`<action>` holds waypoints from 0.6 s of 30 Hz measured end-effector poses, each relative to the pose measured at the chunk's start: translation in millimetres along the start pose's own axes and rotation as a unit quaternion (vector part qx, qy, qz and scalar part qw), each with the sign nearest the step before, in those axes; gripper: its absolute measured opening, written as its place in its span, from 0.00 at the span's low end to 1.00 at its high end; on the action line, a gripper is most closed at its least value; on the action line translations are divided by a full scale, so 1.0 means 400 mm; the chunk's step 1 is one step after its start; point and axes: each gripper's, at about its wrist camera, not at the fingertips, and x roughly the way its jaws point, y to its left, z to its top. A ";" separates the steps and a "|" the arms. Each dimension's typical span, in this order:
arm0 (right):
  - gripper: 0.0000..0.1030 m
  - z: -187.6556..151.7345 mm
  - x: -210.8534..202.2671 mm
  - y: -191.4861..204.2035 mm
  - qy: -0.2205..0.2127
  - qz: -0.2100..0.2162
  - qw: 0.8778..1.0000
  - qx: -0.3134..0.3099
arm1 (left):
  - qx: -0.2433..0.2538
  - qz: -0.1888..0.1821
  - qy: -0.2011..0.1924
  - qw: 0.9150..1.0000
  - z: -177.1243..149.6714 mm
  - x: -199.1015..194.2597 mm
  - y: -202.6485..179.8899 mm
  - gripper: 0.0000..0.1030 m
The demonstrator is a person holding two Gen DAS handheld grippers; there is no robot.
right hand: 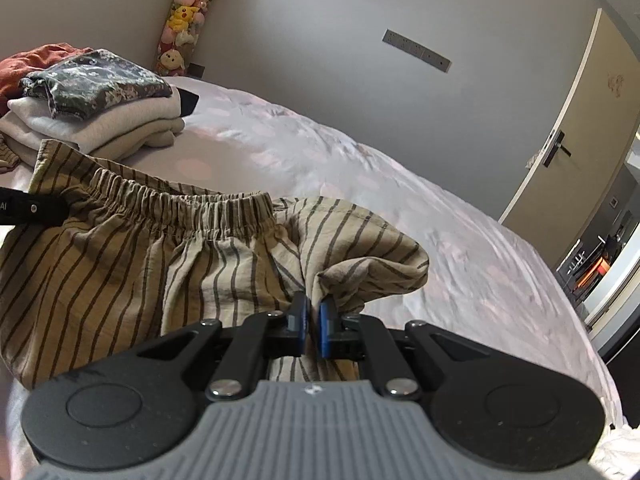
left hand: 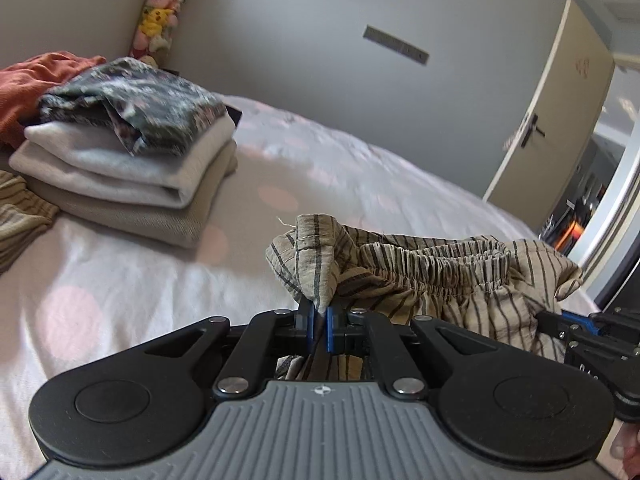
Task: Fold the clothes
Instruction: 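Lift the folded trousers with both tools and carry them toward the clothes stack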
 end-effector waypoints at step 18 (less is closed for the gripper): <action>0.07 0.311 -0.185 0.275 -0.127 0.123 0.984 0.017 | 0.004 0.066 -0.121 0.990 0.259 -0.347 0.295 0.04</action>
